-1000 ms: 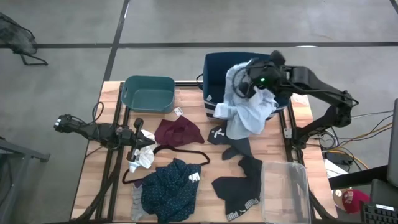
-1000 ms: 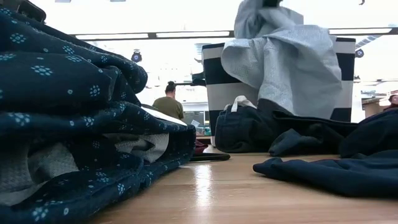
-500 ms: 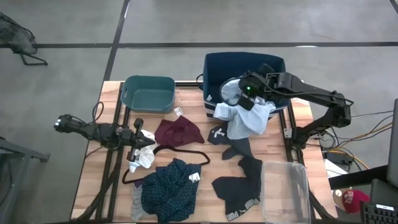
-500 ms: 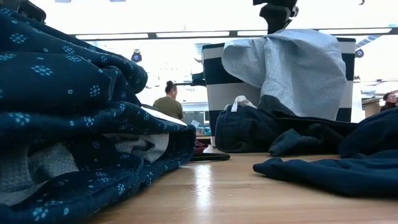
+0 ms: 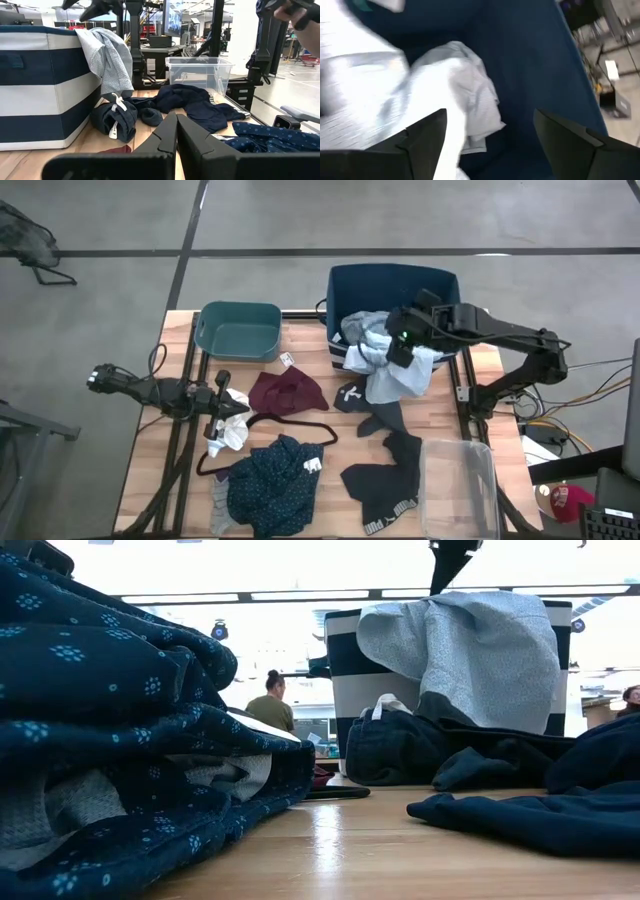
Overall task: Pick & Place Cloths
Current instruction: Put the white polo shirt into the blue bin
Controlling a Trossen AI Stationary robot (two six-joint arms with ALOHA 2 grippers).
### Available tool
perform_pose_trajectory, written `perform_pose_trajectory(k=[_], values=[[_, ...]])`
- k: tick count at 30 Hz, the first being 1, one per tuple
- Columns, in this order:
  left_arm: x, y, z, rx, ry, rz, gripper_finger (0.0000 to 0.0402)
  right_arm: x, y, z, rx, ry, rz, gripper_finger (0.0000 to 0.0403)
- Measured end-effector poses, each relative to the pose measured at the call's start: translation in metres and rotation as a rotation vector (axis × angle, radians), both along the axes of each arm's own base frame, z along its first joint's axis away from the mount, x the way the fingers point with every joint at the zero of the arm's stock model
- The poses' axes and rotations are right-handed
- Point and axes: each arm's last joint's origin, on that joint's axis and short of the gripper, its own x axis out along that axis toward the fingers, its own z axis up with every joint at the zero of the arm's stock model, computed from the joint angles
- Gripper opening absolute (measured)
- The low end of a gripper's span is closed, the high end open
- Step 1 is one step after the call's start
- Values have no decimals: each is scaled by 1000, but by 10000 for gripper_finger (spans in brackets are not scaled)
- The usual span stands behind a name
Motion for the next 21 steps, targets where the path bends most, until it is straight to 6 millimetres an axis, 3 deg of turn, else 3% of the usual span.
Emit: perform_pose_trajectory(k=[5, 9, 14, 21], values=[[0, 0, 0, 0, -1, 0, 14, 6, 43, -2, 0, -4, 152, 297], [0, 0, 0, 0, 0, 0, 14, 5, 77, -7, 38, -38, 167, 284], [0, 0, 0, 0, 0, 0, 14, -9, 111, -15, 123, -68, 77, 266], [0, 0, 0, 0, 0, 0, 14, -23, 141, -25, 322, -152, -122, 259]])
